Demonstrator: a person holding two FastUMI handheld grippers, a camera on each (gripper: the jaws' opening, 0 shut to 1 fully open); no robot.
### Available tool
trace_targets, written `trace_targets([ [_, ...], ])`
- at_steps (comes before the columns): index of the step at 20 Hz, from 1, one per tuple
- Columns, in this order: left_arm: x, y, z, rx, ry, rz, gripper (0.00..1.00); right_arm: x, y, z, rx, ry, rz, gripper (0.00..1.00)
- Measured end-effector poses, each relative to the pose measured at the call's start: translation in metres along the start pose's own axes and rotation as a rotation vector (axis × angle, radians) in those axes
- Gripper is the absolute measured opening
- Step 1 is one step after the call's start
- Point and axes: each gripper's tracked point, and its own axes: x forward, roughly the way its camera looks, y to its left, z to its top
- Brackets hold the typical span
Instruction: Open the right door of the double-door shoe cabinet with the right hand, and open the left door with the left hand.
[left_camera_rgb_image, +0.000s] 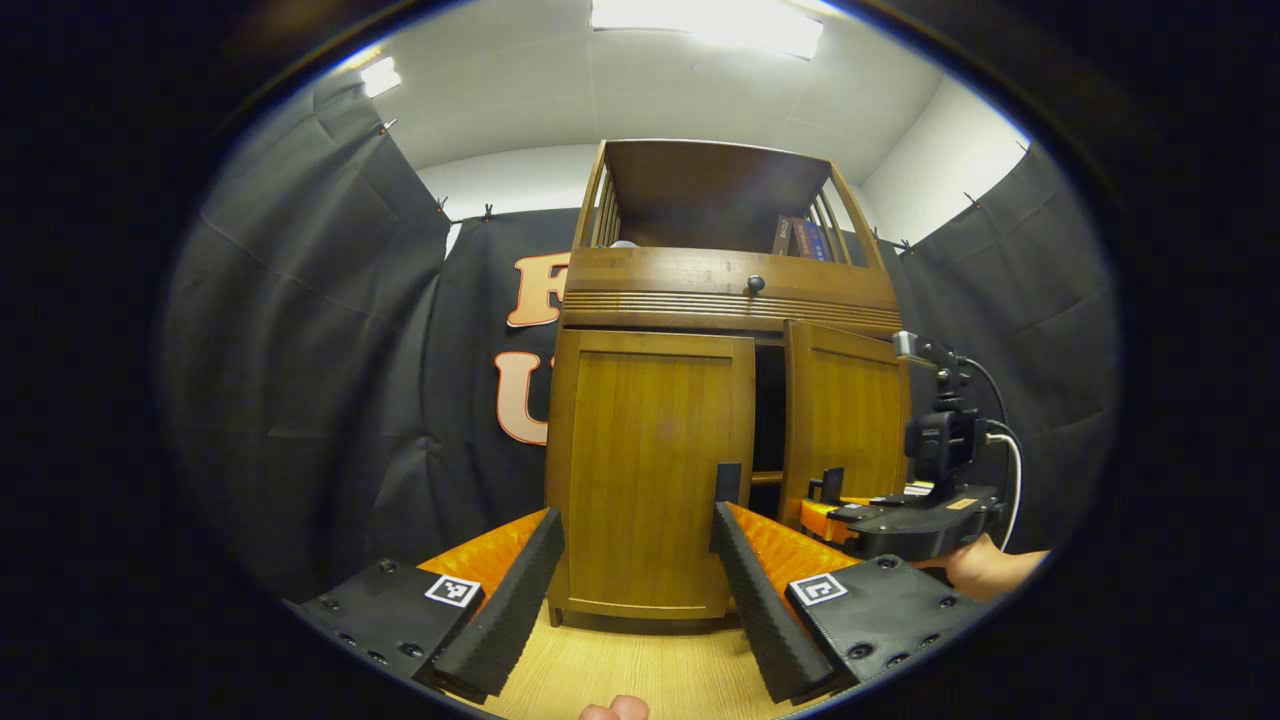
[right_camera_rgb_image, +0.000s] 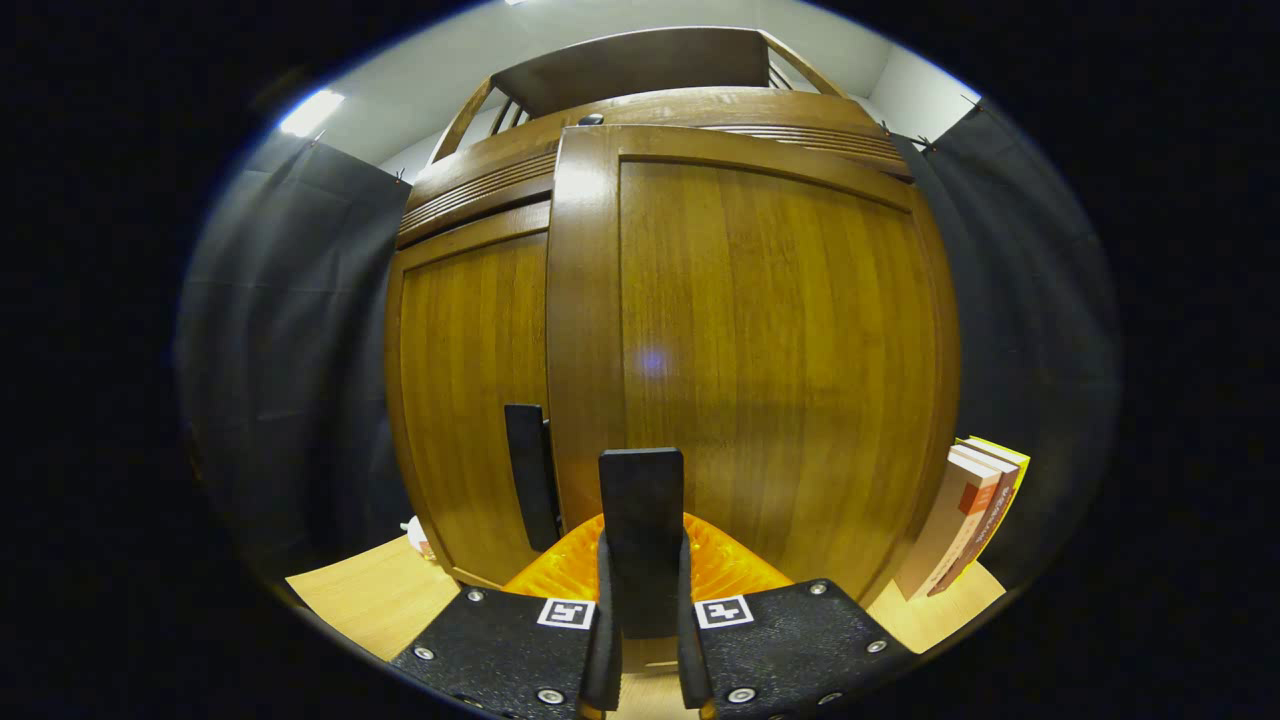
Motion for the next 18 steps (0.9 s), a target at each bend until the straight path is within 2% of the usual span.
trace_targets([
  [3, -0.003, -0.011, -0.007, -0.008, 0.023, -0.015, 0.96, -0.037, -0.015, -0.001, -0.008, -0.005, -0.016, 0.22],
  [5, -0.004, -0.024, -0.010, -0.021, 0.045, -0.044, 0.93, -0.061, -0.030, -0.002, -0.011, 0.001, -0.035, 0.22],
  [7, -0.010, -0.031, -0.008, -0.005, 0.030, -0.042, 0.93, -0.085, -0.048, -0.002, -0.008, 0.011, -0.056, 0.22],
  [9, -0.012, -0.042, -0.005, 0.005, 0.018, -0.041, 0.93, -0.108, -0.072, 0.000, -0.005, -0.012, -0.109, 0.13],
  [10, -0.011, -0.046, -0.005, 0.004, 0.011, -0.036, 0.93, -0.118, -0.083, 0.001, -0.022, -0.026, -0.130, 0.17],
  [12, -0.016, -0.053, -0.003, -0.006, -0.001, -0.013, 0.93, -0.133, -0.108, 0.004, -0.027, -0.031, -0.165, 0.14],
  [15, -0.025, -0.061, -0.009, 0.001, 0.017, 0.021, 0.92, -0.151, -0.137, 0.005, -0.020, -0.028, -0.162, 0.07],
  [16, -0.028, -0.060, -0.012, 0.010, 0.026, 0.041, 0.96, -0.156, -0.146, 0.008, -0.023, -0.036, -0.159, 0.05],
  [18, -0.036, -0.059, -0.017, 0.037, 0.041, 0.074, 0.93, -0.165, -0.165, 0.006, -0.009, -0.040, -0.157, 0.02],
])
